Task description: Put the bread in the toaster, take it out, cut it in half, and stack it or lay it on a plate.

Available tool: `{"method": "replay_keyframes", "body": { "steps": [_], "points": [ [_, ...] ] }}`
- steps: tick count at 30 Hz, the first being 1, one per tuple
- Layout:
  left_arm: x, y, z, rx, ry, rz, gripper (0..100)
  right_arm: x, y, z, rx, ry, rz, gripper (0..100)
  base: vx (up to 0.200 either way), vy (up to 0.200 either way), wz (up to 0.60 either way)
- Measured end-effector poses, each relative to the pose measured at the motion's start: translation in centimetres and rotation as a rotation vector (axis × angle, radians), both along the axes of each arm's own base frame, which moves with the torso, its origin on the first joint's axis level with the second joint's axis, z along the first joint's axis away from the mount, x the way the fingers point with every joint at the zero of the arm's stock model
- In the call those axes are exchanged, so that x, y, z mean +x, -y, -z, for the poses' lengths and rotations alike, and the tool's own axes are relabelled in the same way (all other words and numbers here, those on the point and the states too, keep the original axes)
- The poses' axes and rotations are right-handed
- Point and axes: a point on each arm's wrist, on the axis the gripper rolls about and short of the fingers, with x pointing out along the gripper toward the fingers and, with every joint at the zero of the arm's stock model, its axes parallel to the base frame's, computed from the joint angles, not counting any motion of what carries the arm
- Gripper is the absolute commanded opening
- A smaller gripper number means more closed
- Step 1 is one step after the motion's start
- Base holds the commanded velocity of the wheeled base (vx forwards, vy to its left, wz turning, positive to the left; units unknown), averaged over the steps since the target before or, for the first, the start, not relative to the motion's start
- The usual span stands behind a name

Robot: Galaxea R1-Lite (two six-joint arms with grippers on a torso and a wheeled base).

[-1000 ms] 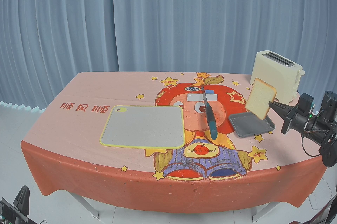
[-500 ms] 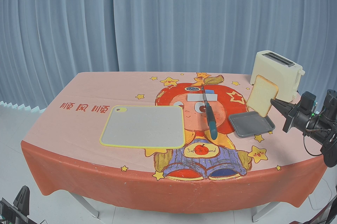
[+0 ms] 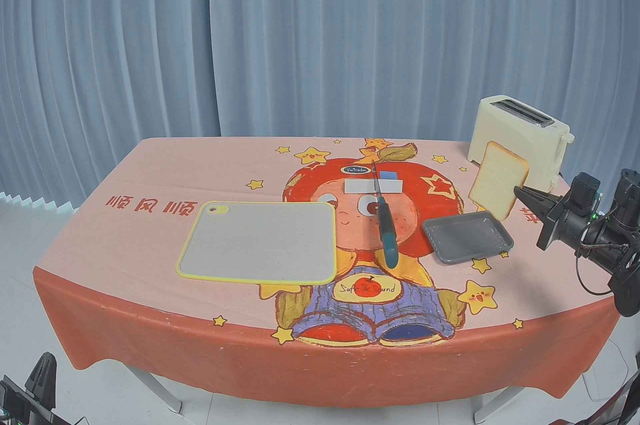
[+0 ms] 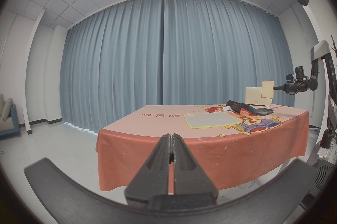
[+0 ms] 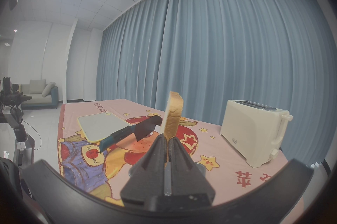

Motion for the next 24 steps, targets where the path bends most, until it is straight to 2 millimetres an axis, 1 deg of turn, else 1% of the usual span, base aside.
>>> {"method": "replay_keyframes", "body": {
  "steps": [11, 21, 24],
  "points": [
    [0.0, 0.0, 0.0, 0.0, 0.0, -0.001, 0, 0.0, 0.06, -0.05, 0.0, 0.003, 0.002, 0, 0.0, -0.2, 0.0],
    [0.0, 0.0, 0.0, 0.0, 0.0, 0.0, 0, 0.28, 0.8, -0.31, 0.0, 0.014, 0.031, 0, 0.0, -0.2, 0.0],
    [0.0, 0.0, 0.0, 0.0, 0.0, -0.001, 0, 0.3, 0.85, -0.32, 0.001, 0.015, 0.032, 0, 0.0, 0.0, 0.0]
  ]
}}
